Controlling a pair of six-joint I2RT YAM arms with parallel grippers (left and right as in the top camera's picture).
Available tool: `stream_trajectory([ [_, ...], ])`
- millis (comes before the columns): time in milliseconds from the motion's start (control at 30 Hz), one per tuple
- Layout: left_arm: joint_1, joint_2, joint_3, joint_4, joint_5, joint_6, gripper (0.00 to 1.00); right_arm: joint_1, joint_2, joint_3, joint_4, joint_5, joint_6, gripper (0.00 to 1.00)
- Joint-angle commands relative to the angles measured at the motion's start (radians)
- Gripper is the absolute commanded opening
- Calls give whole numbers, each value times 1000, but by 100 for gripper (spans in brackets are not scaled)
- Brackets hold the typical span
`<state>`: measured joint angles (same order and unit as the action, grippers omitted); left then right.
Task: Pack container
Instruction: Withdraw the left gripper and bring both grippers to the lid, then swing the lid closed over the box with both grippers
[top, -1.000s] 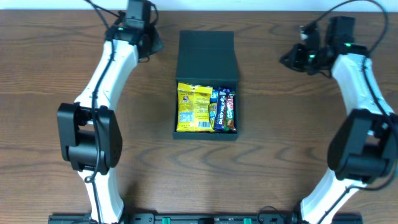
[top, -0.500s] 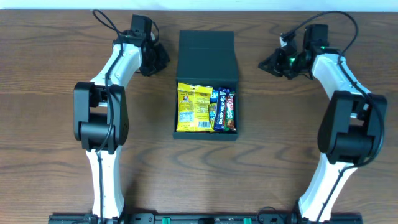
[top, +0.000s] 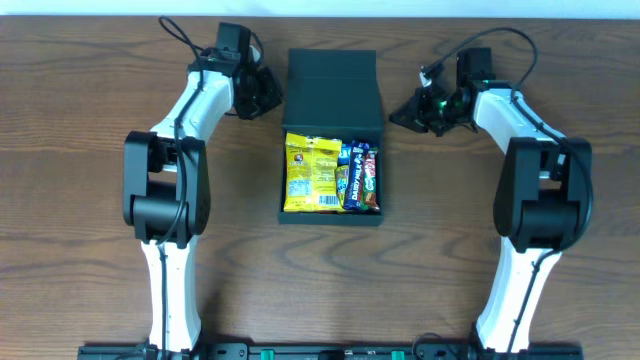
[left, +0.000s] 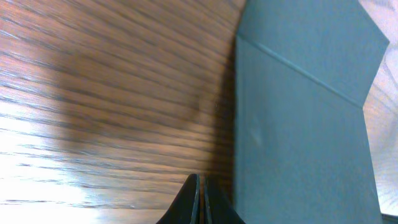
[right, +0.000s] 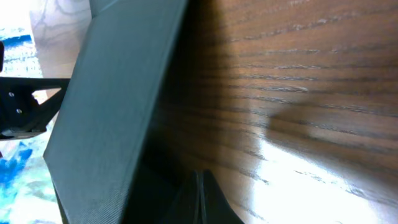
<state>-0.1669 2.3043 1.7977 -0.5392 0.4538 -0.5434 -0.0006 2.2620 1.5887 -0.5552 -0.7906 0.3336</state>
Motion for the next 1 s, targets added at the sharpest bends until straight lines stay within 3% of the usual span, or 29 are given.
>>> stream_trajectory([
  [0, -11, 31, 22, 11, 14, -7, 6, 6, 42, 14, 18, -70, 15, 2],
  [533, -11, 31, 22, -2, 42, -18, 6, 41, 59, 14, 182, -228, 28, 1],
  [967, 6, 29, 25, 17, 55, -18, 6, 30, 59, 14, 205, -439, -112, 1],
])
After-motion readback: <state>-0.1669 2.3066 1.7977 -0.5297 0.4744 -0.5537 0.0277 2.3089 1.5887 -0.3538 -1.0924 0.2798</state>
